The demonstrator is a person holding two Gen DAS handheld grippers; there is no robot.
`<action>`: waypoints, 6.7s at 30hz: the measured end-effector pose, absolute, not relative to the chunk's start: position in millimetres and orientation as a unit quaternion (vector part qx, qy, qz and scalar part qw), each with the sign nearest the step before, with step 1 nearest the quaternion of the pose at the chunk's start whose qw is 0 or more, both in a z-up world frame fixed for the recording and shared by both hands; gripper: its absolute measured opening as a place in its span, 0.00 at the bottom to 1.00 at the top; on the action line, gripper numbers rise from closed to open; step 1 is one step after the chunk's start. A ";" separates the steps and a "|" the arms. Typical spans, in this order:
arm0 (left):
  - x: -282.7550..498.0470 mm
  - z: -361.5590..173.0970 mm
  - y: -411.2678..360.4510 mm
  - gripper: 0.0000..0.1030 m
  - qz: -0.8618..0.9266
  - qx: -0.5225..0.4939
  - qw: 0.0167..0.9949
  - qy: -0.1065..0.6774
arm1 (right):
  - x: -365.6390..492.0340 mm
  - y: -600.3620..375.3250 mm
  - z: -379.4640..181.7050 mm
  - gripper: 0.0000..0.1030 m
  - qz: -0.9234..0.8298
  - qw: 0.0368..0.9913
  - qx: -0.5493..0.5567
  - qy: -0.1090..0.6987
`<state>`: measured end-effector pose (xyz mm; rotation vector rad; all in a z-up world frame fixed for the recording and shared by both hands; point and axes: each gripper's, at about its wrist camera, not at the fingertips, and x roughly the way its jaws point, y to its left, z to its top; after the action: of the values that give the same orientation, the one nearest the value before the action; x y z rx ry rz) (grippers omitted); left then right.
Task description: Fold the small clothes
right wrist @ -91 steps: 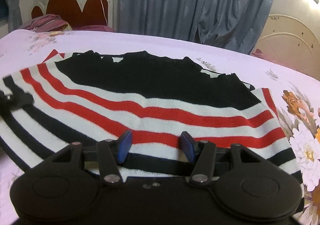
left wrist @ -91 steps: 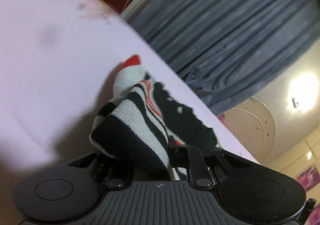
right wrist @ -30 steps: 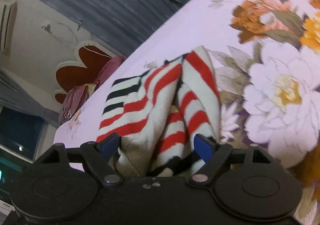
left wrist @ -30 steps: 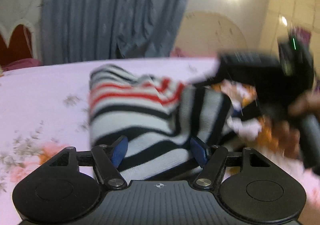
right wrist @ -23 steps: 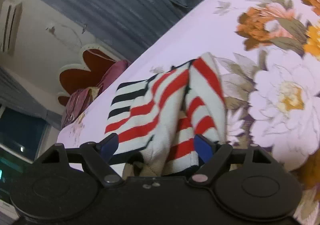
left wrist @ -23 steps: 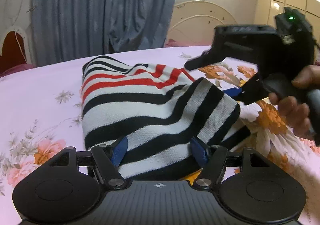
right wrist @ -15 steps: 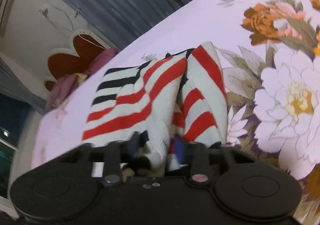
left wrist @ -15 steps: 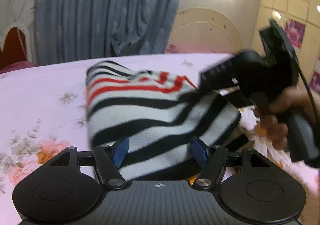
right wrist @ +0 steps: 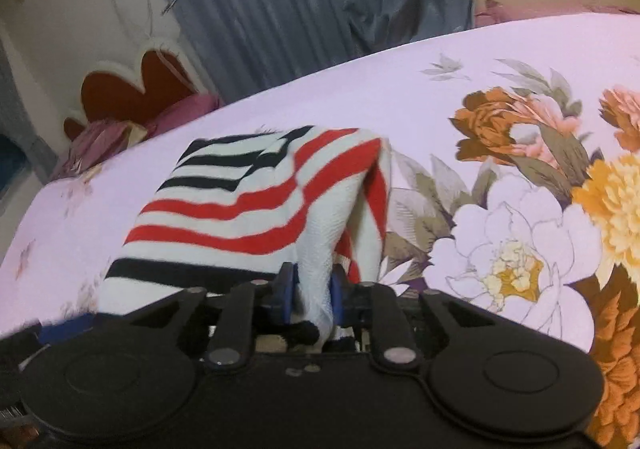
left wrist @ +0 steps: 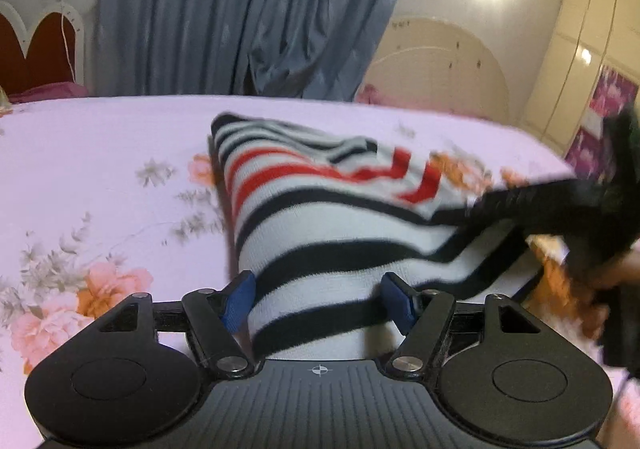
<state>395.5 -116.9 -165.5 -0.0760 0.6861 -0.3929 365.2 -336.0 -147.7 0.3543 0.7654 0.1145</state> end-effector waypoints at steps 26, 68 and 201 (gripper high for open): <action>388.7 -152.4 -119.0 0.69 -0.202 -0.039 0.926 0.315 | 281.1 -327.4 -103.9 0.35 0.008 0.946 0.109 0.307; 472.4 -156.9 -141.3 0.69 -0.185 -0.008 0.932 0.312 | 389.6 -281.2 -147.1 0.15 0.013 0.936 -0.031 0.351; 442.9 -112.2 29.6 0.56 -0.191 -0.119 0.911 0.345 | 383.6 -200.9 -96.6 0.31 0.166 0.899 0.242 0.325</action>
<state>442.9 29.6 -112.2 -0.2460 0.7110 -0.3931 383.6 -200.9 -96.6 0.5006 0.6724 0.3446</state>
